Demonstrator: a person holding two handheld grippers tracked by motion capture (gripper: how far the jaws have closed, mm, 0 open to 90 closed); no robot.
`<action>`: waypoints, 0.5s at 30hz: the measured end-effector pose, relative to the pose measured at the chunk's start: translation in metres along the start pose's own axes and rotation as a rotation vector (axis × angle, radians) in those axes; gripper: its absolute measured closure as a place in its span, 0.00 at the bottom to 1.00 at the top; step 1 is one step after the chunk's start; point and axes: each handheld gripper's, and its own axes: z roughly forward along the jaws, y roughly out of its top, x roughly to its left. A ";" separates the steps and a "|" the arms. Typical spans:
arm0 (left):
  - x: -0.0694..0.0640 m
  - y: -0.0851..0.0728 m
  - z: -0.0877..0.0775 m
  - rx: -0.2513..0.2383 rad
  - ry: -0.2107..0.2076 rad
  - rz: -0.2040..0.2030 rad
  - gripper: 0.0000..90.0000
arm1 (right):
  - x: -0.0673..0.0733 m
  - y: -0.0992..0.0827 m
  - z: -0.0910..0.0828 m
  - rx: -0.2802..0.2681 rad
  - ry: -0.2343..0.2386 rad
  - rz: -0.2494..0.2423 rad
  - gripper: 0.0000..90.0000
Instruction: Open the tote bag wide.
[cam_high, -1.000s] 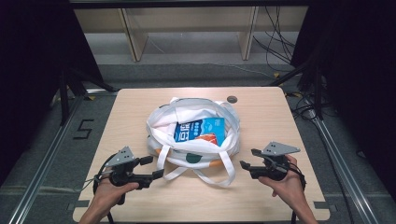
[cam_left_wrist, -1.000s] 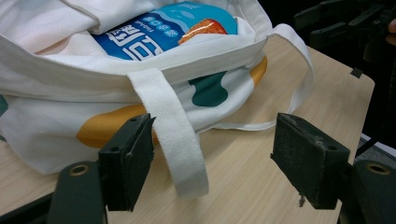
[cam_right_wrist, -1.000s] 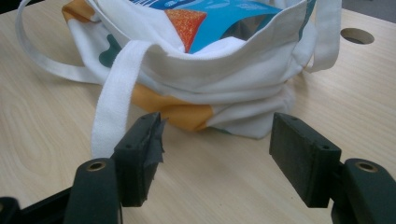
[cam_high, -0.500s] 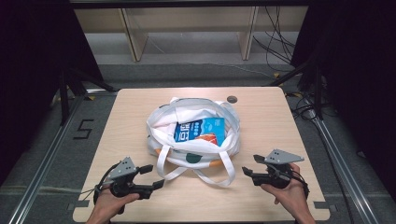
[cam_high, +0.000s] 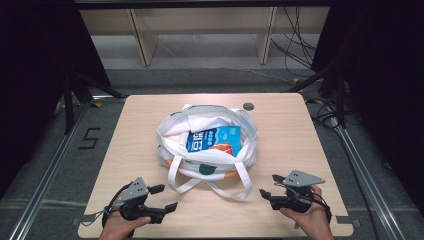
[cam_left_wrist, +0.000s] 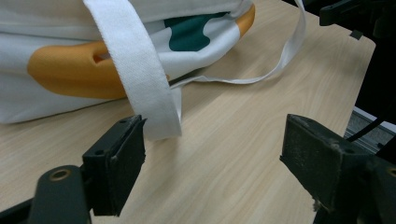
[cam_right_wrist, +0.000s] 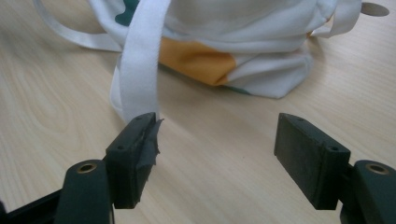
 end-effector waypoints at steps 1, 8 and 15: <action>-0.001 -0.001 0.000 -0.006 0.000 -0.021 0.22 | 0.002 -0.002 -0.001 0.008 0.000 0.016 0.34; -0.004 -0.008 -0.002 0.009 0.010 0.011 0.21 | 0.010 -0.012 -0.005 0.017 0.009 0.016 0.32; -0.018 -0.014 0.006 0.037 0.006 0.026 0.20 | 0.017 -0.023 -0.009 0.048 0.038 0.040 0.31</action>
